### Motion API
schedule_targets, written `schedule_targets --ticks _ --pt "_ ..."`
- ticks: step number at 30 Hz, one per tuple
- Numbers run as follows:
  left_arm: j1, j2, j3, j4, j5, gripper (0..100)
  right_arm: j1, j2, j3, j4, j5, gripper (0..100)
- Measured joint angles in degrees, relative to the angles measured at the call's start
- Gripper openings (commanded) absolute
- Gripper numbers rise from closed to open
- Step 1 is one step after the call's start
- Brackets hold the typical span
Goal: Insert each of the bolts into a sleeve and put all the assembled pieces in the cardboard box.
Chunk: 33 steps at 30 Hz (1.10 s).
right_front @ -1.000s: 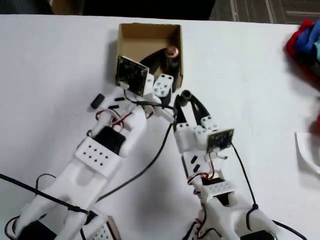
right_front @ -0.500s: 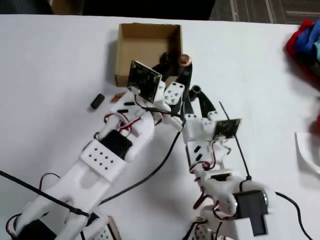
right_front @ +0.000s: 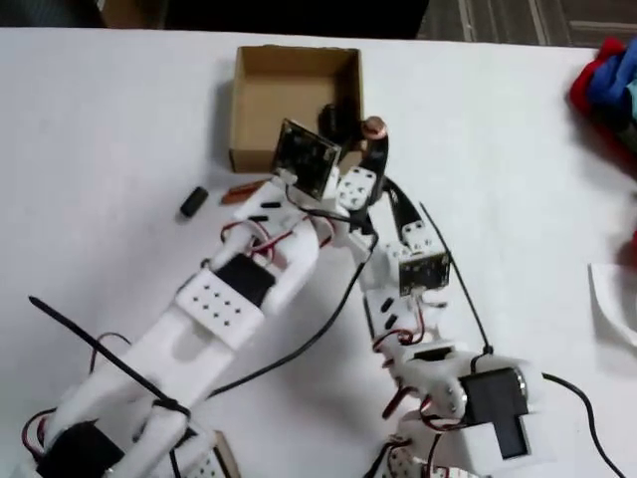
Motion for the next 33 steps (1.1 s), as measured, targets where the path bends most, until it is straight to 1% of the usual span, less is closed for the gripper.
schedule_targets --ticks 8,14,28,33 --pt "2.46 0.26 0.09 0.00 0.00 3 0.00 0.09 0.00 -0.70 0.00 1.9" --pt "2.73 0.26 0.18 0.00 0.00 3 0.00 0.09 0.44 -1.05 0.00 1.9" --pt "2.64 0.18 10.29 -0.35 -0.18 3 -0.44 0.18 0.88 -1.05 0.18 1.9" --pt "2.37 0.09 11.43 -0.70 -0.26 3 -0.44 0.26 0.88 -0.97 0.26 1.9"
